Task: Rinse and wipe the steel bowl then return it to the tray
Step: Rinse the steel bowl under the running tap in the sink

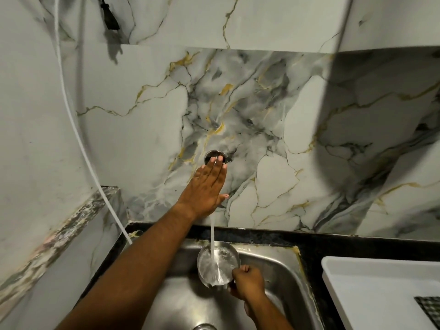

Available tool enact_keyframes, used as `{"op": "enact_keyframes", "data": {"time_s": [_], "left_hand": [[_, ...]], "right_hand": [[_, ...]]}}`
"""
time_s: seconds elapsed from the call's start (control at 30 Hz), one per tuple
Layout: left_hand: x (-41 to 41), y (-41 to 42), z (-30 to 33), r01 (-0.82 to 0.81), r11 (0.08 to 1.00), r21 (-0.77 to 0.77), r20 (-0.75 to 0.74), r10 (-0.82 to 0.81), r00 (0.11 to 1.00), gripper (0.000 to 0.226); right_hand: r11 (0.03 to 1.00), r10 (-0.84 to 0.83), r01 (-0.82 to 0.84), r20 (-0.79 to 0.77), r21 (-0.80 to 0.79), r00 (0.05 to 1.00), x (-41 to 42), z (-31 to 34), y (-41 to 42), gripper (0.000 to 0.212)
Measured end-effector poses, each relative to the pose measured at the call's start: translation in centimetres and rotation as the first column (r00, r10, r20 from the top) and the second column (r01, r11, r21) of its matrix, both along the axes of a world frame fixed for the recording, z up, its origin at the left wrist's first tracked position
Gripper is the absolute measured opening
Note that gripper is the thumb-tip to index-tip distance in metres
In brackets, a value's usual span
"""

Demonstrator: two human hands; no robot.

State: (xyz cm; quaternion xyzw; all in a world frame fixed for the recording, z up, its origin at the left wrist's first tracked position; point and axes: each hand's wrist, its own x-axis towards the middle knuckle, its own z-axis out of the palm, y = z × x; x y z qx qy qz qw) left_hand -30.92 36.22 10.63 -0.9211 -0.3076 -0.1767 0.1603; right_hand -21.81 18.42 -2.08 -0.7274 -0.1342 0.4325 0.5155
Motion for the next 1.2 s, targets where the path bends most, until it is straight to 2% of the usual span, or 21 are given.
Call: {"op": "enact_keyframes", "data": {"time_s": [0.23, 0.47, 0.7, 0.97, 1.07, 1.2], "left_hand": [[0.1, -0.4, -0.1, -0.036, 0.999, 0.027, -0.011, 0.037, 0.999, 0.082], [0.8, -0.6, 0.9, -0.026, 0.996, 0.082, 0.116, 0.016, 0.993, 0.082], [1.7, 0.0, 0.8, -0.012, 0.993, 0.12, 0.159, -0.007, 0.987, 0.078], [2.8, 1.1, 0.4, -0.015, 0.962, 0.272, 0.16, -0.03, 0.987, 0.076], [3.3, 0.8, 0.3, -0.077, 0.954, 0.29, 0.185, 0.023, 0.982, 0.078], [4.6, -0.1, 0.4, -0.238, 0.933, 0.269, 0.14, 0.207, 0.968, 0.089]], "right_hand": [[1.0, 0.004, -0.004, -0.039, -0.009, 0.999, -0.1, -0.1, 0.1, 0.011], [1.0, 0.018, -0.015, -0.102, 0.024, 0.995, 0.2, 0.1, 0.7, 0.01], [0.999, 0.019, -0.01, -0.207, 0.046, 0.978, 0.5, -0.2, 1.6, 0.01], [0.995, -0.006, 0.039, -0.346, 0.087, 0.938, 2.2, -1.7, 2.5, 0.007], [0.992, 0.019, 0.03, -0.383, 0.121, 0.924, 2.7, -2.0, 3.4, 0.01], [0.988, 0.085, -0.027, -0.385, 0.152, 0.919, 1.9, -2.0, 4.8, 0.011]]}}
